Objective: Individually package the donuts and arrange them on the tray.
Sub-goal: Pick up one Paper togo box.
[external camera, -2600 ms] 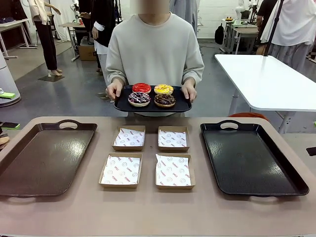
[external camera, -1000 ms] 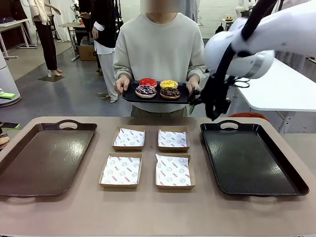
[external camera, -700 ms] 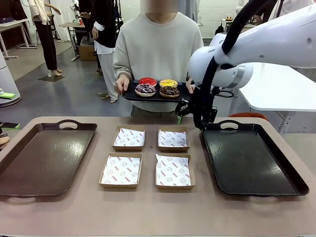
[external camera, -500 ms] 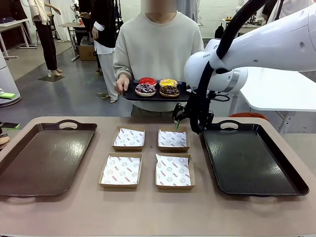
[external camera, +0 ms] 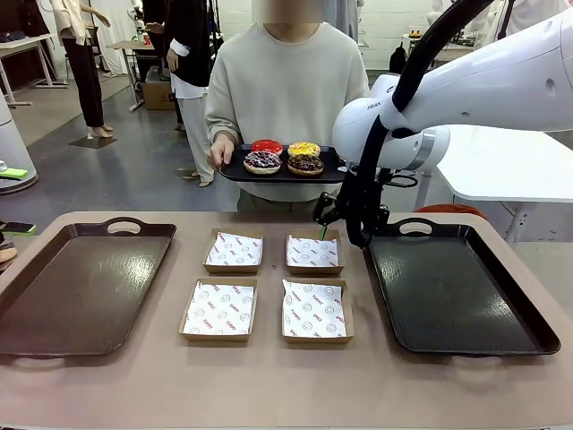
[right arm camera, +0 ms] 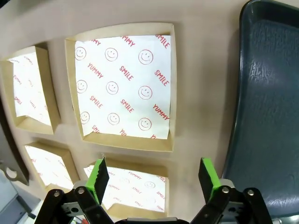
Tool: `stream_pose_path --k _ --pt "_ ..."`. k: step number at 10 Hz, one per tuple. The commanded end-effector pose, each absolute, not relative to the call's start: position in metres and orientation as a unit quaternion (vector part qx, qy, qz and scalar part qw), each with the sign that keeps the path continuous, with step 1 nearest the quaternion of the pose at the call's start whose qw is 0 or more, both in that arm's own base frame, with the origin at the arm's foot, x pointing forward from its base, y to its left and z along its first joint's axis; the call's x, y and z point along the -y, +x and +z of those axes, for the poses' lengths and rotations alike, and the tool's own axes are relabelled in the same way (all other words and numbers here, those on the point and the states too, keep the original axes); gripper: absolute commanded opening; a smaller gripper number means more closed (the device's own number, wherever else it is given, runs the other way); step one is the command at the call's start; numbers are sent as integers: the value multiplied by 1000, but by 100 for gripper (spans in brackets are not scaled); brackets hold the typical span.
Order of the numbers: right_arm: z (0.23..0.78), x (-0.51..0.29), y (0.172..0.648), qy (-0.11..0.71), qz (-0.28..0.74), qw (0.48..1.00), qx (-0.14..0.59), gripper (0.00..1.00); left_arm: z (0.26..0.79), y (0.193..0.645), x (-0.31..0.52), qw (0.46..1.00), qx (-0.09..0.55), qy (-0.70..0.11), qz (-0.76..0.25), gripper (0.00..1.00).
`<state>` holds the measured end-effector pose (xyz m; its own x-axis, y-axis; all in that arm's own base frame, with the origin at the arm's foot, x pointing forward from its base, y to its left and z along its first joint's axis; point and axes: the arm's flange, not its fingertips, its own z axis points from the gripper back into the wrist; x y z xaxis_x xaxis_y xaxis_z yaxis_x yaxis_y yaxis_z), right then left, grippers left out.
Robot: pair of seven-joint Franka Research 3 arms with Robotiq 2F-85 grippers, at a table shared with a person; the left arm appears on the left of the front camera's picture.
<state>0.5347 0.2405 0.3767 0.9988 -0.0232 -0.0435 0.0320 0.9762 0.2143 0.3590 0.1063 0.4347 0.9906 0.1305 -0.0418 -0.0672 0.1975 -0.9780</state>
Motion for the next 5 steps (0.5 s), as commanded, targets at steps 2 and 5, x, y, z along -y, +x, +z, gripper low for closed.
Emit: stream_pose_path --k 2,5 --pt "374 -241 538 110 -16 994 -18 100 437 358 -107 770 27 -635 63 100" --pt "374 -241 538 110 -16 994 -18 100 437 358 -107 770 27 -635 63 100"
